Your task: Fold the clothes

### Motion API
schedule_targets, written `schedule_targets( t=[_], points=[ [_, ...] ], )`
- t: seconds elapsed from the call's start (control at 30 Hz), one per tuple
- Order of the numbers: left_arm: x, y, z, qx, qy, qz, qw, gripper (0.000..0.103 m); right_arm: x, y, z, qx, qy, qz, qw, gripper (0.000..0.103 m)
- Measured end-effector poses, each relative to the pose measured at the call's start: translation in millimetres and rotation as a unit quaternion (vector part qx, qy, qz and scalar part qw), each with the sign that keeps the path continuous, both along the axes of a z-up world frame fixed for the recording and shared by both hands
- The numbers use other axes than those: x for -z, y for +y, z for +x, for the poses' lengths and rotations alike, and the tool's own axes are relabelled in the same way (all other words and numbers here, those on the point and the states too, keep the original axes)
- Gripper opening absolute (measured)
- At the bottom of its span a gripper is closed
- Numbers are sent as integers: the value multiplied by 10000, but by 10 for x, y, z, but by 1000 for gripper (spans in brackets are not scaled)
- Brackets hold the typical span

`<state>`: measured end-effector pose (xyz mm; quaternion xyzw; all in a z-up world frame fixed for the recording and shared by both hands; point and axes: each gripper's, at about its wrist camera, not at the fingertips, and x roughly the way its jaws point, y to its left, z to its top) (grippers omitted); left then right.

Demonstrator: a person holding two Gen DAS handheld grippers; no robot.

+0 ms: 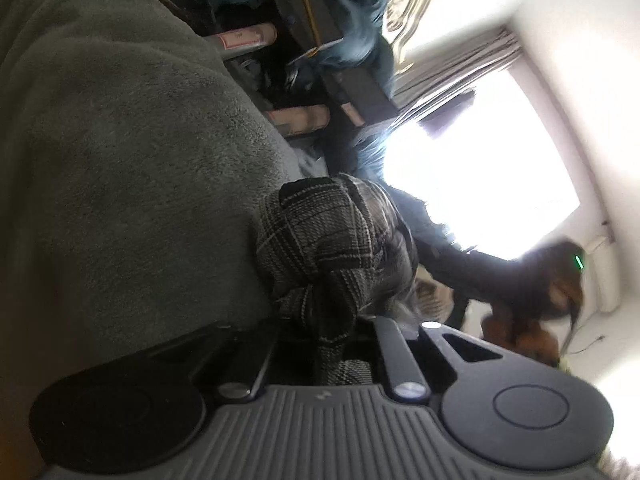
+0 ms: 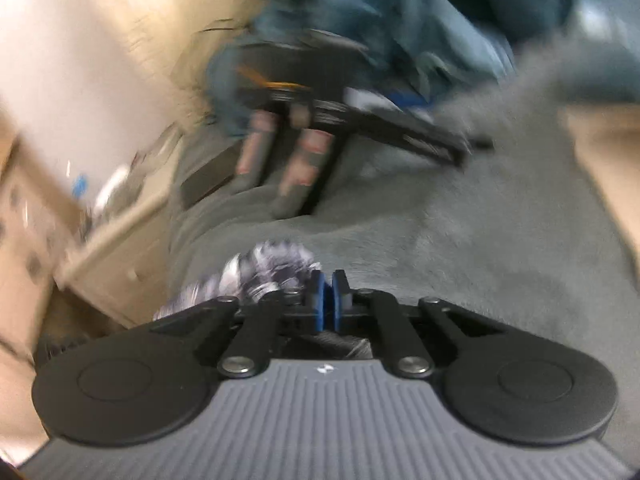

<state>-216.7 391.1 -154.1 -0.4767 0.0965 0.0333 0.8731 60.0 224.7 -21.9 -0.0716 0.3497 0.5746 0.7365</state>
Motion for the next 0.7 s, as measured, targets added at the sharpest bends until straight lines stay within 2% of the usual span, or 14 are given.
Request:
schedule_targets(
  t=[0.1, 0.2, 0.27, 0.33, 0.4, 0.43, 0.47, 0.5, 0.53, 0.63, 0.67, 0.7],
  points=[
    [41, 22, -31, 60, -228, -11, 9997, 8, -29, -62, -476, -666, -558, -181, 9961, 1],
    [48, 36, -33, 103, -301, -7, 9995, 8, 11, -56, -841, -1004, -1161, -450, 9871, 1],
    [41, 25, -50, 115, -299, 35, 9995, 8, -6, -59, -916, -980, -1335, -446, 9852, 2],
    [36, 18, -54, 122, -301, 85, 9994, 8, -98, -74, -851, -759, -1373, -186, 9875, 2],
    [41, 22, -34, 122, -318, 110, 9994, 8, -202, -31, -635, -353, -1242, 91, 9916, 8],
    [45, 28, -16, 120, -326, 116, 9993, 8, -244, 13, -473, -201, -1028, 196, 9943, 22],
    [46, 27, -12, 115, -336, 124, 9993, 8, -244, 63, -307, -117, -767, 269, 9966, 47],
    [48, 25, -16, 115, -349, 127, 9992, 8, -237, 112, -144, -44, -503, 337, 9982, 59],
    [50, 23, -20, 114, -363, 131, 9992, 8, -184, 200, 27, -94, -122, 341, 9993, 66],
    [60, 33, -1, 129, -400, 144, 9990, 8, 78, 445, 411, -141, 950, -4, 9954, 66],
    [68, 18, -32, 139, -404, 147, 9990, 8, 158, 482, 456, -173, 1173, -107, 9929, 54],
    [75, 4, -61, 148, -408, 151, 9989, 8, 147, 449, 390, -249, 1057, -65, 9941, 40]
  ],
)
